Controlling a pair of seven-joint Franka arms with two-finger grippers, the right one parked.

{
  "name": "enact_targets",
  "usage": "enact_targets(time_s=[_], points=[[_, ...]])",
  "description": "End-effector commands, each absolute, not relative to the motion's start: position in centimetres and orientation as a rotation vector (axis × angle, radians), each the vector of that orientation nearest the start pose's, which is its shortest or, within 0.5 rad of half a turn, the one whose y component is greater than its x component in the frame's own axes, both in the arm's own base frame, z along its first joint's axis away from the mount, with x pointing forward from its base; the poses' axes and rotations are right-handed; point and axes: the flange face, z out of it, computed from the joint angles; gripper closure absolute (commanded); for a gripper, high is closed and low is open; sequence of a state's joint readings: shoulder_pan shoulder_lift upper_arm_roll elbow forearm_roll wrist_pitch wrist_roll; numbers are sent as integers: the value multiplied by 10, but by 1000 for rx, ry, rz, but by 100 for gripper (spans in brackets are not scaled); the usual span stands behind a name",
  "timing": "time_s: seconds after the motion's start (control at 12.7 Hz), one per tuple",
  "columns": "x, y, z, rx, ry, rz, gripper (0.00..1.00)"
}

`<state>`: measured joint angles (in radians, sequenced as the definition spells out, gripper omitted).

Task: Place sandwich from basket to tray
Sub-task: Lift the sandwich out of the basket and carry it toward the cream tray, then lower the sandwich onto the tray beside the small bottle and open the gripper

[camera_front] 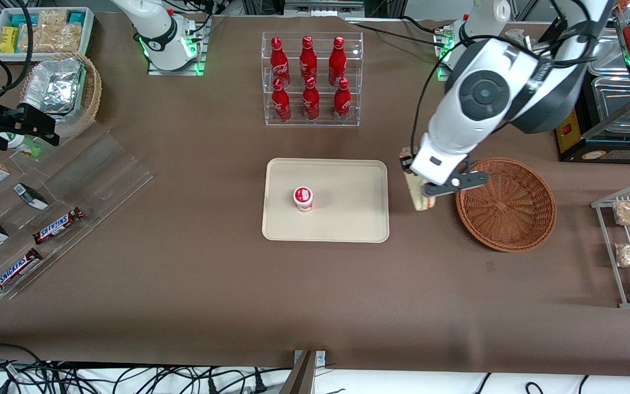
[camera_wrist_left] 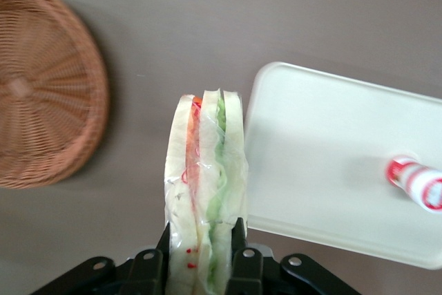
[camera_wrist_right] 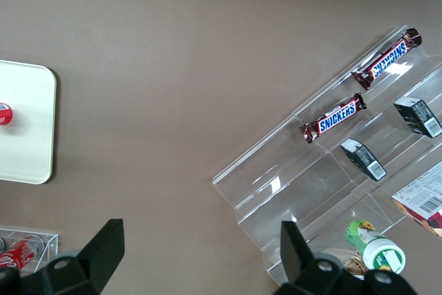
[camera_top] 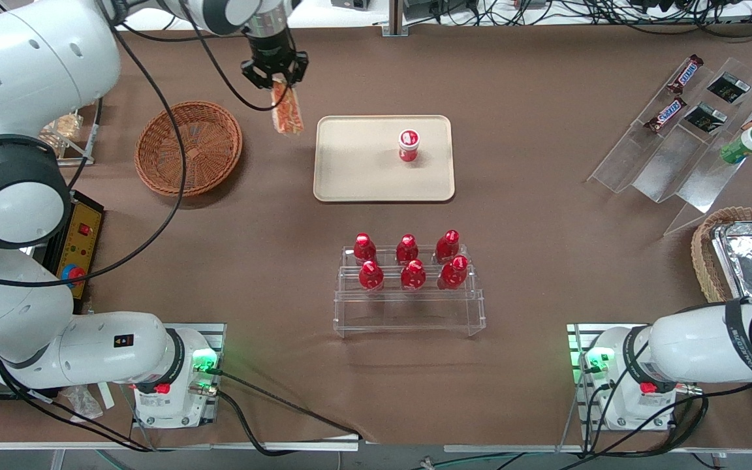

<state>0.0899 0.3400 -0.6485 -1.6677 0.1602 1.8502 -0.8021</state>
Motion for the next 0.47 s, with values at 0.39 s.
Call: enact_targets(time_s=[0.39], points=[[528, -396, 318, -3162, -53, -125, 68]])
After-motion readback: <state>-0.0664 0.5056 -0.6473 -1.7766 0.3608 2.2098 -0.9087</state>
